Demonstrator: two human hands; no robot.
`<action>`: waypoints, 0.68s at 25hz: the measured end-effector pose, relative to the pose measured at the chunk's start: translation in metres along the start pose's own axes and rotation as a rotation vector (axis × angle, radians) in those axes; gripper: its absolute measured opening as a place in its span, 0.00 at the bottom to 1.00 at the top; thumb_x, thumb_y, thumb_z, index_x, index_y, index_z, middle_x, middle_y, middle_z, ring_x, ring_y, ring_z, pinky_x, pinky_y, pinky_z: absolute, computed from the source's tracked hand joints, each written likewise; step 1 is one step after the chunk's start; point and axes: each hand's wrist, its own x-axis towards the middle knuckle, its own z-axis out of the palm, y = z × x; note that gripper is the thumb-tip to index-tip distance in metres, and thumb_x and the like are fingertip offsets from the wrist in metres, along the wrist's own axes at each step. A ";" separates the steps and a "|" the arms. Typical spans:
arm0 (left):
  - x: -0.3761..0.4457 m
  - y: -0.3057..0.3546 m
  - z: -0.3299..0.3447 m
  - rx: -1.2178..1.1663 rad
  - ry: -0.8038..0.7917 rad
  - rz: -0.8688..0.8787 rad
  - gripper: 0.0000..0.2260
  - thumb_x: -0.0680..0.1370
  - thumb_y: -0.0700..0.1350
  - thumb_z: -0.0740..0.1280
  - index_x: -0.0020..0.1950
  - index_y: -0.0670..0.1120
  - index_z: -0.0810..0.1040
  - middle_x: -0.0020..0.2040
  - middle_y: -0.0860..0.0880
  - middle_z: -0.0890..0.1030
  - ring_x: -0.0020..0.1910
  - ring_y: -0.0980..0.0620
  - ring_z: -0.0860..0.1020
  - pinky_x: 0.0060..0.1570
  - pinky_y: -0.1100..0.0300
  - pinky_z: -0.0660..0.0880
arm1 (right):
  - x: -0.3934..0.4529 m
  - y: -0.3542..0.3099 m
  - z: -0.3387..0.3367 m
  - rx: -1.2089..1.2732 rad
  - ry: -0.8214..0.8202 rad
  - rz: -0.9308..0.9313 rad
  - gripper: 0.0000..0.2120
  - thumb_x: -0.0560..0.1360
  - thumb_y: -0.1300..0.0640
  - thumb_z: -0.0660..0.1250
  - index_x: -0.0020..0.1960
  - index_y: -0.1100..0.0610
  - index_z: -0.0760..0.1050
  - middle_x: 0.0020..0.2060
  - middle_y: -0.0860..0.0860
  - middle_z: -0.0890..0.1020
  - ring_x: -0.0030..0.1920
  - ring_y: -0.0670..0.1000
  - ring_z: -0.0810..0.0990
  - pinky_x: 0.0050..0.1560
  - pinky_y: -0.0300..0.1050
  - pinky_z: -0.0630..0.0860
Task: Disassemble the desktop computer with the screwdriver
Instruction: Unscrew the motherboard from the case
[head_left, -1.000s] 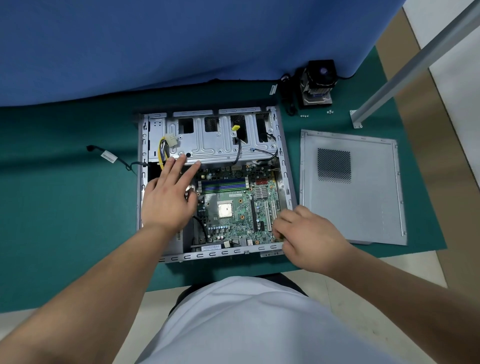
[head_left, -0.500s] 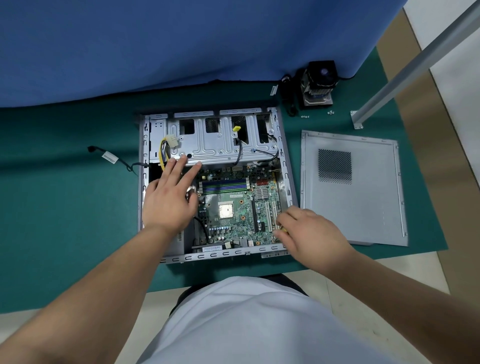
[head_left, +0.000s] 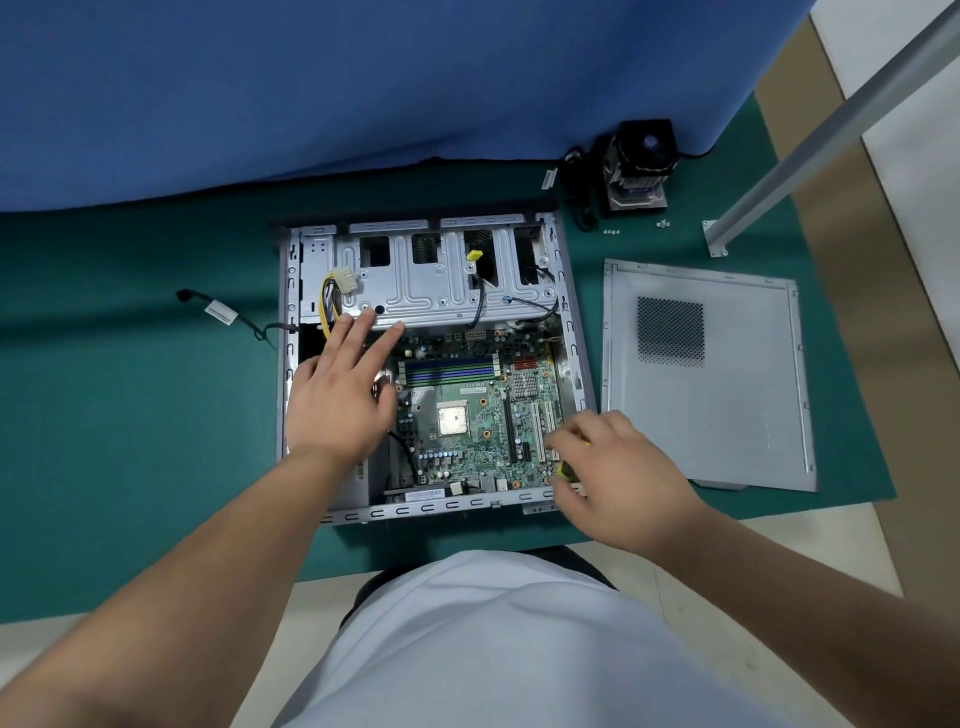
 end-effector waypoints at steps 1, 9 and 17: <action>0.000 0.000 0.000 0.002 -0.001 0.001 0.31 0.80 0.51 0.62 0.82 0.62 0.56 0.84 0.55 0.56 0.83 0.51 0.52 0.72 0.42 0.65 | -0.001 -0.002 0.000 0.001 0.020 0.057 0.16 0.82 0.46 0.59 0.68 0.49 0.71 0.61 0.48 0.73 0.60 0.55 0.74 0.54 0.49 0.76; 0.000 -0.001 0.001 -0.004 -0.005 0.006 0.31 0.79 0.52 0.61 0.82 0.62 0.56 0.84 0.54 0.56 0.83 0.51 0.52 0.71 0.42 0.65 | -0.005 -0.004 -0.002 0.082 -0.055 -0.047 0.10 0.75 0.64 0.60 0.50 0.50 0.69 0.53 0.45 0.73 0.56 0.51 0.67 0.55 0.46 0.72; 0.000 -0.002 0.002 -0.008 -0.013 -0.003 0.31 0.80 0.52 0.62 0.82 0.62 0.56 0.84 0.55 0.55 0.83 0.51 0.51 0.72 0.42 0.65 | -0.003 -0.003 -0.006 0.109 0.005 -0.014 0.12 0.73 0.66 0.61 0.49 0.50 0.70 0.51 0.44 0.73 0.52 0.50 0.65 0.52 0.45 0.71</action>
